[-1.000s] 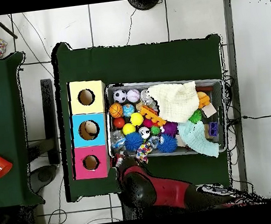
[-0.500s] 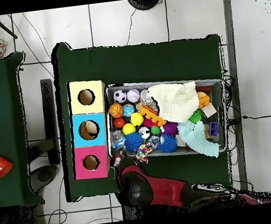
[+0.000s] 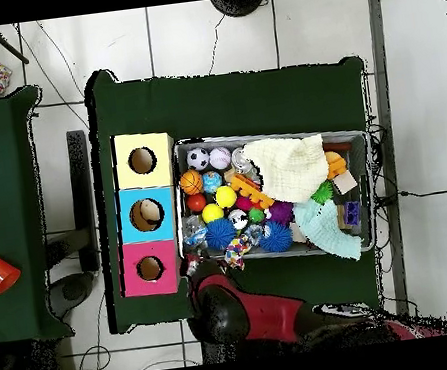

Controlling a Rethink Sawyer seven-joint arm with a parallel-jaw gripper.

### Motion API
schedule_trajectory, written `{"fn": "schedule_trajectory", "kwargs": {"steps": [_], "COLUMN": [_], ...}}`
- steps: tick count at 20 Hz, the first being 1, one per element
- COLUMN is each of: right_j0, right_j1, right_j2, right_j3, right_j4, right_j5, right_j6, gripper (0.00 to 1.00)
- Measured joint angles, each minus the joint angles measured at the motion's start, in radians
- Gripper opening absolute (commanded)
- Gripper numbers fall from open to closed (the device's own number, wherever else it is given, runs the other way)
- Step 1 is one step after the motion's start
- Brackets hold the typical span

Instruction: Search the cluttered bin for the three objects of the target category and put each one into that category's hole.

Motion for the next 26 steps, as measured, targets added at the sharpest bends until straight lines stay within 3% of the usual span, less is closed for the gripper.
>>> {"fn": "schedule_trajectory", "kwargs": {"steps": [15,26], "right_j0": [0.068,0.089], "right_j1": [0.023,0.04], "right_j2": [-0.062,-0.087], "right_j3": [0.0,0.0], "right_j4": [0.011,0.012], "right_j5": [-0.193,-0.2], "right_j6": [0.071,0.075], "gripper": [1.0,1.0]}}
